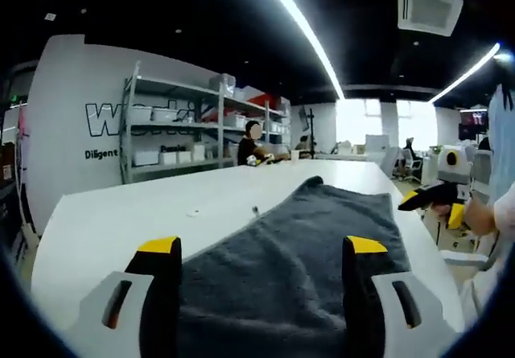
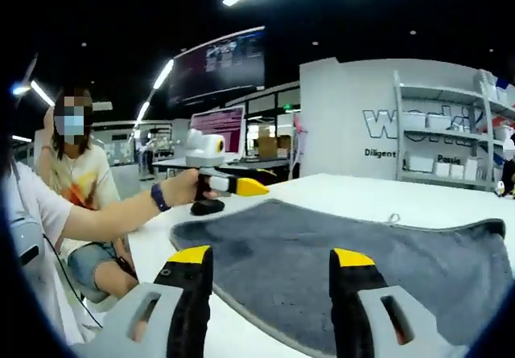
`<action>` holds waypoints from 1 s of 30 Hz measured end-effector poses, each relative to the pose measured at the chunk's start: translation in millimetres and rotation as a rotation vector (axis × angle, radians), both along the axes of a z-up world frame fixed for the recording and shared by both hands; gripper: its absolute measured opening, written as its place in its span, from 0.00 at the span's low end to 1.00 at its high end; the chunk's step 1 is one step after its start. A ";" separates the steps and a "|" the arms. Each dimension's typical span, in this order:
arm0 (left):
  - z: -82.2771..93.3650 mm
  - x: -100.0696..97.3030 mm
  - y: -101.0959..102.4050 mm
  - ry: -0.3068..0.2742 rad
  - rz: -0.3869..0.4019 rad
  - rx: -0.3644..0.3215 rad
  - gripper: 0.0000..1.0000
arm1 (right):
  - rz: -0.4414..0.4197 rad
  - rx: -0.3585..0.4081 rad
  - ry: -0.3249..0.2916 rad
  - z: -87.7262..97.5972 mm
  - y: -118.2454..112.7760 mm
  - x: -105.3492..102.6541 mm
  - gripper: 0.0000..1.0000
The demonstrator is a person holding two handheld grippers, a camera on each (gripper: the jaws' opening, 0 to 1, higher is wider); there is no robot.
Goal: Fold the towel on the table until its edges align and the towel forms a compact rectangular stack.
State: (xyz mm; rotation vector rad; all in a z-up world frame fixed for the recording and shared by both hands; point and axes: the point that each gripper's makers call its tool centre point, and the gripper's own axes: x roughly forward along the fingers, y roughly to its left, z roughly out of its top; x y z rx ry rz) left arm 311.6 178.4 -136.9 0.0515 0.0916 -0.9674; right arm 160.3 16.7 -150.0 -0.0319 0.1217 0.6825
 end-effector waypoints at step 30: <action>-6.2 -17.5 4.6 -0.034 -0.102 0.069 0.99 | -0.598 -0.148 0.139 -51.4 -286.1 -37.5 0.98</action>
